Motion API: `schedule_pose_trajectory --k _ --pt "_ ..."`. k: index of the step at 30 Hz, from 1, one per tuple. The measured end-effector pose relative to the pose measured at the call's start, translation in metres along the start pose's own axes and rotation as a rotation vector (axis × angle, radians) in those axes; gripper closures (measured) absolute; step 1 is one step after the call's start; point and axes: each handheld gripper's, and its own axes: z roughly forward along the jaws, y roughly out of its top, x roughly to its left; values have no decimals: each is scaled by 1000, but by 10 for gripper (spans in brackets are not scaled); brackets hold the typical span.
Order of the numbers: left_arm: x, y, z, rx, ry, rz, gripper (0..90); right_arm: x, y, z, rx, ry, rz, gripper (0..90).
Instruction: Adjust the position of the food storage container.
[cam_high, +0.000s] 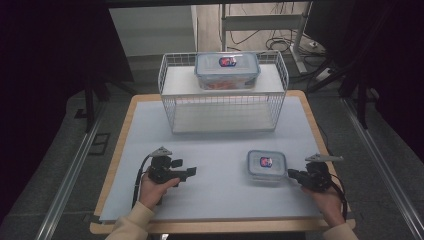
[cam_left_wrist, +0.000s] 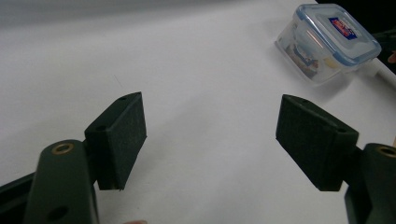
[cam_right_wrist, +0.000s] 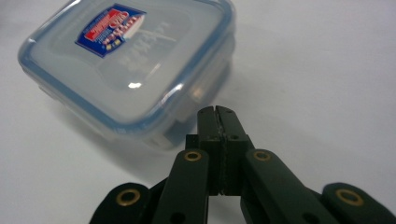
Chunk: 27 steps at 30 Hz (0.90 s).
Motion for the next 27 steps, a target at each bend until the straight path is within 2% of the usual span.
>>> schedule_pose_trajectory --k 2,10,18,27 --pt "1 0 0 0 2 -2 241 1 3 6 11 -4 1 894" --pt "1 0 0 5 7 -1 238 3 8 9 5 -4 7 894" --pt "3 0 1 6 12 -3 238 17 18 24 18 6 -29 894" --pt "4 0 0 5 14 -7 238 31 28 39 20 32 -46 894"
